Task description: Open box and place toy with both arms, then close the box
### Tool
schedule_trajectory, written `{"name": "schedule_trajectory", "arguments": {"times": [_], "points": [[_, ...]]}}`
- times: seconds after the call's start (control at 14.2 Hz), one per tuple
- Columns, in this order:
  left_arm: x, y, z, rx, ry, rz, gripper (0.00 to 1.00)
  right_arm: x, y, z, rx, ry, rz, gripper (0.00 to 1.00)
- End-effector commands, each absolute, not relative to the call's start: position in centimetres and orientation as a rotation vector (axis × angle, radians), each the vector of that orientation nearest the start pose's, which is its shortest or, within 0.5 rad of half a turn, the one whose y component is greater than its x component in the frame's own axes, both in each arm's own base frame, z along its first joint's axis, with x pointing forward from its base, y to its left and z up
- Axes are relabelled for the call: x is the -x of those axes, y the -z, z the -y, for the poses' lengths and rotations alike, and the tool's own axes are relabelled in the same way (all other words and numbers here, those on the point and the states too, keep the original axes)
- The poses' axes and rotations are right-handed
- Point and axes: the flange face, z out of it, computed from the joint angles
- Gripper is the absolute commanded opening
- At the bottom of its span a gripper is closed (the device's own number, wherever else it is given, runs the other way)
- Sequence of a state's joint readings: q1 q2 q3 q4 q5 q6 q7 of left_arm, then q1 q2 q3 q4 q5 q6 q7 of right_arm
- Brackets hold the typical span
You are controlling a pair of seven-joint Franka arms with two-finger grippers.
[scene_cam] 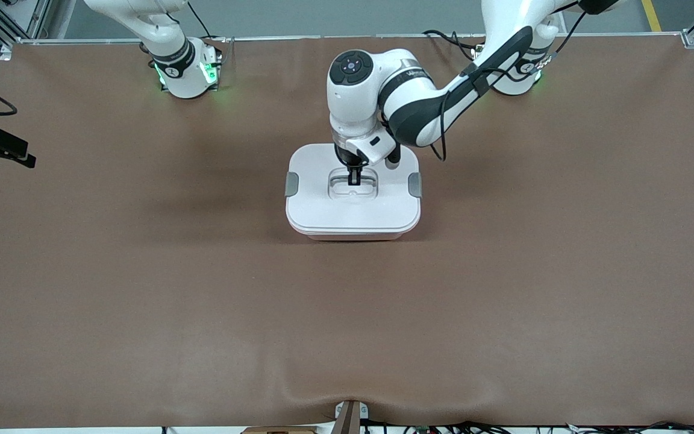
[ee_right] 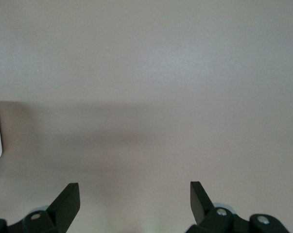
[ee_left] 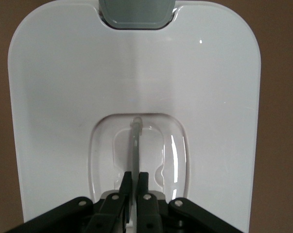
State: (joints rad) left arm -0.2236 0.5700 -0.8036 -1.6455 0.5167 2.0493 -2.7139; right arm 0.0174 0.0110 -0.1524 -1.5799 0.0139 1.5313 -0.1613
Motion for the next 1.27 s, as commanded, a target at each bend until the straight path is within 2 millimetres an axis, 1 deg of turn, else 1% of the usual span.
{"name": "schedule_trajectory", "arguments": {"times": [0.0, 0.49, 0.78, 0.99, 1.2], "points": [[-43.05, -36.64, 52.24, 2.283, 0.106, 2.257, 0.00, -54.12, -61.57, 7.49, 3.124, -0.086, 0.039, 1.00], [-43.50, -36.51, 51.93, 2.281, 0.107, 2.257, 0.00, -54.15, -61.58, 7.41, 3.125, -0.084, 0.041, 1.00], [-43.77, -36.57, 51.74, 2.274, 0.105, 2.265, 0.00, -54.07, -61.98, 7.49, 3.125, -0.077, 0.051, 1.00], [-43.34, -36.49, 52.09, 2.267, 0.093, 2.268, 0.00, -54.10, -62.01, 7.49, 3.125, -0.072, 0.051, 1.00], [-43.26, -36.57, 52.15, 2.229, 0.094, 2.309, 0.00, -54.15, -61.94, 7.58, 3.126, -0.072, 0.051, 1.00]]}}
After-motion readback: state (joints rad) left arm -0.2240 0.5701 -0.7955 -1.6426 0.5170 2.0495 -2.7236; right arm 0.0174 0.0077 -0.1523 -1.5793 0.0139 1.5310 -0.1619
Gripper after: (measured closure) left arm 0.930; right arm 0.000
